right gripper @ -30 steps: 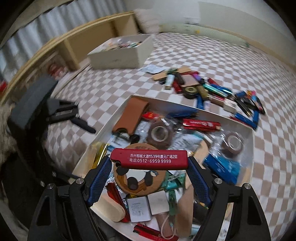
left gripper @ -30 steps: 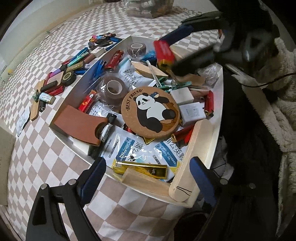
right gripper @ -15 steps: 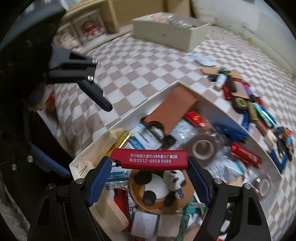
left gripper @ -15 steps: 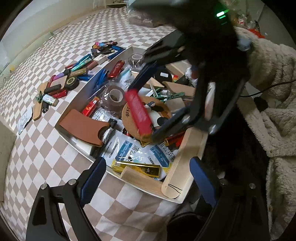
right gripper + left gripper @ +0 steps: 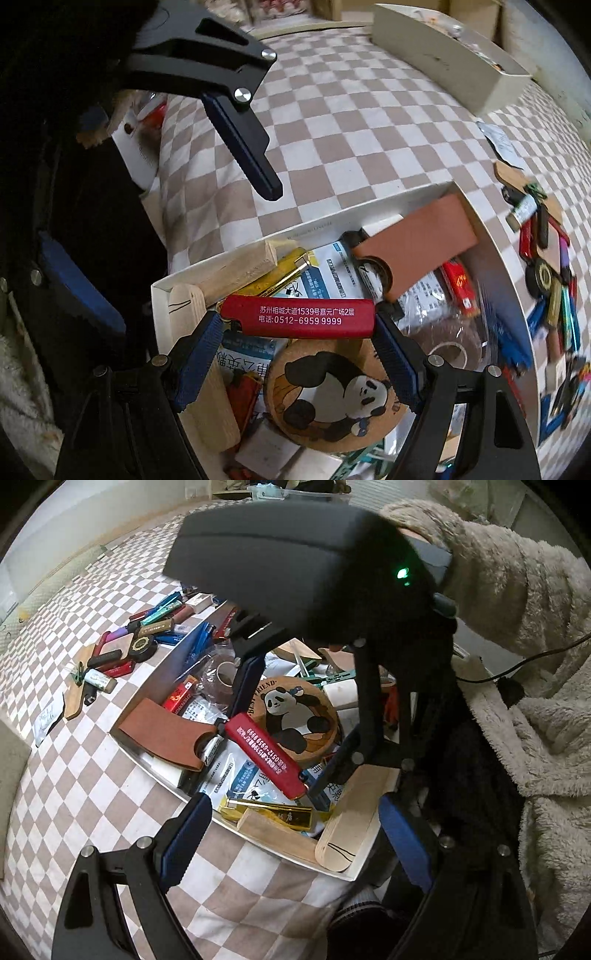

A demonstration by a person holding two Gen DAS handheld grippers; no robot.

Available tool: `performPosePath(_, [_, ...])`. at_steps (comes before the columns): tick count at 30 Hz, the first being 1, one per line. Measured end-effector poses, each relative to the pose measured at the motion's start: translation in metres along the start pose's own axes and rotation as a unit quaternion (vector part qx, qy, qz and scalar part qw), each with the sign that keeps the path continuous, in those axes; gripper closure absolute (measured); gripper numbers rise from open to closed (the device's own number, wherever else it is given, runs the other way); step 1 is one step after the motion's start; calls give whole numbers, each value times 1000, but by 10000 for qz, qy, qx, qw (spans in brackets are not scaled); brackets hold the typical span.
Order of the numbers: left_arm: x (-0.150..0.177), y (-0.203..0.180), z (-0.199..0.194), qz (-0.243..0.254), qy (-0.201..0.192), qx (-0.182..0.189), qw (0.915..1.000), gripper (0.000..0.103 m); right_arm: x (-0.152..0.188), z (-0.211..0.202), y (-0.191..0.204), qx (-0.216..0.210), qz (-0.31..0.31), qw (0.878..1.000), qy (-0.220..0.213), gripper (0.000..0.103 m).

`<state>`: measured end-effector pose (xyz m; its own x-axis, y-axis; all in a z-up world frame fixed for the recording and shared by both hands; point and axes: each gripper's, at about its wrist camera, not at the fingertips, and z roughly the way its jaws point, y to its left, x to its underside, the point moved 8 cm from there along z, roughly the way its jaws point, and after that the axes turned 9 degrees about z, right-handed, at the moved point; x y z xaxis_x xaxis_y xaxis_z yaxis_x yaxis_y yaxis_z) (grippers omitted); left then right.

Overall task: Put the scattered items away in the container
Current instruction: 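Lower the red lighter into the box and open the right tool, then lift both open tools up and away from the box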

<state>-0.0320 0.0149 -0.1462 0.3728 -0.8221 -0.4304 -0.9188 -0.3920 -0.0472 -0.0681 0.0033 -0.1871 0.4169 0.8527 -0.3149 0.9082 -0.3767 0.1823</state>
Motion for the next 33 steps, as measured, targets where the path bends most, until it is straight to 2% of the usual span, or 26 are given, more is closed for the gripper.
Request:
performPosePath(6, [0, 1, 1, -4, 12, 22, 10000, 11, -4, 1, 2, -30, -221, 9997, -38, 21])
performPosePath(9, [0, 0, 2, 2, 43, 57, 10000, 11, -3, 0, 1, -34, -207, 9998, -57, 10])
performPosePath(19, [0, 0, 0, -13, 13, 35, 10000, 11, 0, -11, -4, 31, -104, 9998, -166, 9])
performPosePath(23, [-1, 0, 1, 5, 28, 49, 10000, 11, 0, -17, -7, 65, 116, 9992, -381, 9])
performPosePath(26, [-1, 1, 2, 12, 60, 33, 10000, 11, -2, -26, -15, 45, 495, 9965, -669, 9])
performPosePath(27, [-2, 1, 2, 11, 65, 29, 10000, 11, -1, -29, -19, 49, 651, 9950, -759, 6])
performPosePath(29, [-2, 1, 2, 4, 55, 24, 10000, 11, 3, -36, -28, 153, 938, 9908, -967, 1])
performPosePath(33, [-4, 2, 2, -39, 3, -36, 10000, 11, 11, -49, -40, 474, 1318, 9823, -1243, 0])
